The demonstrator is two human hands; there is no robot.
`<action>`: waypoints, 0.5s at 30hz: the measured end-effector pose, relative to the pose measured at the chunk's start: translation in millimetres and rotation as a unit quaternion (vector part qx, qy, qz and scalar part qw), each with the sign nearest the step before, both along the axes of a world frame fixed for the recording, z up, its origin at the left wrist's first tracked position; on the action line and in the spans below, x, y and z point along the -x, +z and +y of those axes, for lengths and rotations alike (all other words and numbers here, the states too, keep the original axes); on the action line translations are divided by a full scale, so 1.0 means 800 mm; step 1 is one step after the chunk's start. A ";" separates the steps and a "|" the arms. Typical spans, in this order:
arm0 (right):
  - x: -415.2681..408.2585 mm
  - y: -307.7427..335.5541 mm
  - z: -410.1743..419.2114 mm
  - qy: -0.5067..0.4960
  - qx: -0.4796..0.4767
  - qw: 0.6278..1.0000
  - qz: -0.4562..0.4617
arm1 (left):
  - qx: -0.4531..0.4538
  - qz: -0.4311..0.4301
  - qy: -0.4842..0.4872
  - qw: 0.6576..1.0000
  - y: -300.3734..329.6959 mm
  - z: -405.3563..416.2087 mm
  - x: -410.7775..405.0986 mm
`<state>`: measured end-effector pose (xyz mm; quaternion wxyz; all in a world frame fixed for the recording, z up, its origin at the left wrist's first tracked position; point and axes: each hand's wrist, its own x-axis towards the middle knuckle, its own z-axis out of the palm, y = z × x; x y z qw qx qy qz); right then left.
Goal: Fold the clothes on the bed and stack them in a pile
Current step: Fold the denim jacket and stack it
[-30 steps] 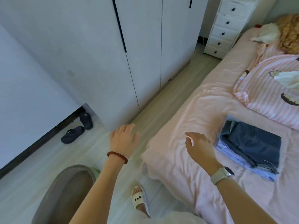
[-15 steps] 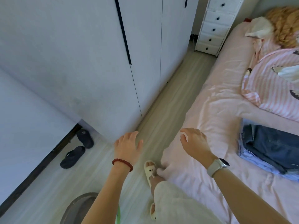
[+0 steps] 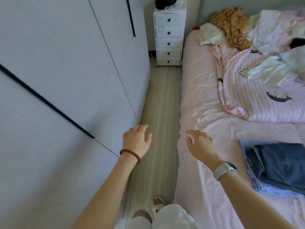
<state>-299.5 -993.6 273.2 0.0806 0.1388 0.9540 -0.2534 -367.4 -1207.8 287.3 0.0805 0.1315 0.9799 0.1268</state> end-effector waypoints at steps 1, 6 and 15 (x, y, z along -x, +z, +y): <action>0.014 0.006 0.009 -0.018 -0.002 1.000 0.007 | -0.003 -0.002 -0.015 1.000 0.004 0.012 0.024; 0.077 0.024 0.064 -0.110 -0.013 0.994 0.015 | -0.017 -0.012 -0.106 0.994 0.012 0.089 0.134; 0.243 0.024 0.183 -0.265 0.003 0.963 0.044 | -0.050 0.002 -0.261 0.964 0.008 0.270 0.374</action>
